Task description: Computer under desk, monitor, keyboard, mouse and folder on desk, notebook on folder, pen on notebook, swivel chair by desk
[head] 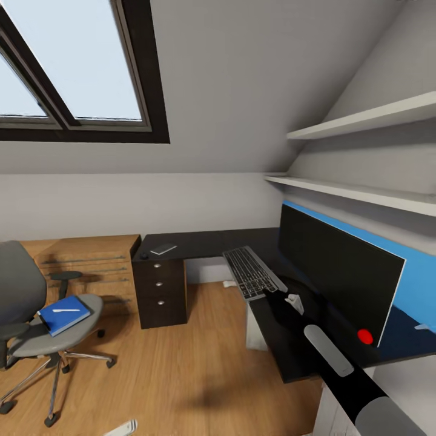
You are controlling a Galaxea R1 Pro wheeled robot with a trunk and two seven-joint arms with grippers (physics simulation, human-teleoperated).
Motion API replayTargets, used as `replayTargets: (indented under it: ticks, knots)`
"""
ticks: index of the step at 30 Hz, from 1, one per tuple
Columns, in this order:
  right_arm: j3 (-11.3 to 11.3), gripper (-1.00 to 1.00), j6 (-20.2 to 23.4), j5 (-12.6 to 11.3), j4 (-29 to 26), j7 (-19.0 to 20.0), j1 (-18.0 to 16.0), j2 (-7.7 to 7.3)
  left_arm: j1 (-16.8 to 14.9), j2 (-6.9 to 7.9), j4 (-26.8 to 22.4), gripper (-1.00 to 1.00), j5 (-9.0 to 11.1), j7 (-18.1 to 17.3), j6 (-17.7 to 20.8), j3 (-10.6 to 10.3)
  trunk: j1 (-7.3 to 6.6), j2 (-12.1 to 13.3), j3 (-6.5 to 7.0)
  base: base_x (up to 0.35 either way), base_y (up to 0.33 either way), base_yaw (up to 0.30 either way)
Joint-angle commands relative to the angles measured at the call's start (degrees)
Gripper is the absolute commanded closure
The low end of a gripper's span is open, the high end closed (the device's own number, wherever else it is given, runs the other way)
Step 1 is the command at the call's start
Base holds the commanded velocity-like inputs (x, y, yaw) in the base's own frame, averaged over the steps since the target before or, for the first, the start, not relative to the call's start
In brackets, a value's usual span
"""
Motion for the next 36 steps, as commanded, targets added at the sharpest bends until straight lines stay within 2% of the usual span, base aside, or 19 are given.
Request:
replayTargets:
  ticks: [1,6,11,16,36]
  knots:
    - [0.1,1.00,0.0,-0.6,0.0,0.0,0.0,-0.05,0.0,-0.01,0.0,-1.00,0.3,0.2,-0.2,-0.1,-0.02,-0.1,-0.08,-0.223,-0.220,0.000]
    - [0.1,1.00,0.0,-0.6,0.9,0.0,0.0,0.00,0.0,-0.01,0.0,-1.00,0.3,0.2,-0.2,-0.1,-0.02,-0.1,-0.08,-0.238,-0.234,0.000]
    - [0.3,1.00,0.0,-0.5,5.1,0.1,-0.1,0.15,0.0,-0.01,0.0,-1.00,0.3,0.2,-0.2,-0.1,-0.02,-0.1,-0.08,-0.246,-0.232,0.000]
    - [0.3,1.00,0.2,-0.5,6.0,0.1,0.0,0.23,0.0,-0.01,0.0,-1.00,0.3,0.2,-0.2,-0.1,-0.02,-0.1,-0.08,-0.235,-0.046,0.000]
    - [0.1,1.00,0.0,-0.7,6.1,0.2,0.0,0.20,0.0,-0.02,0.0,-1.00,0.3,0.2,-0.3,-0.2,-0.02,-0.1,-0.08,-0.017,-0.002,0.000]
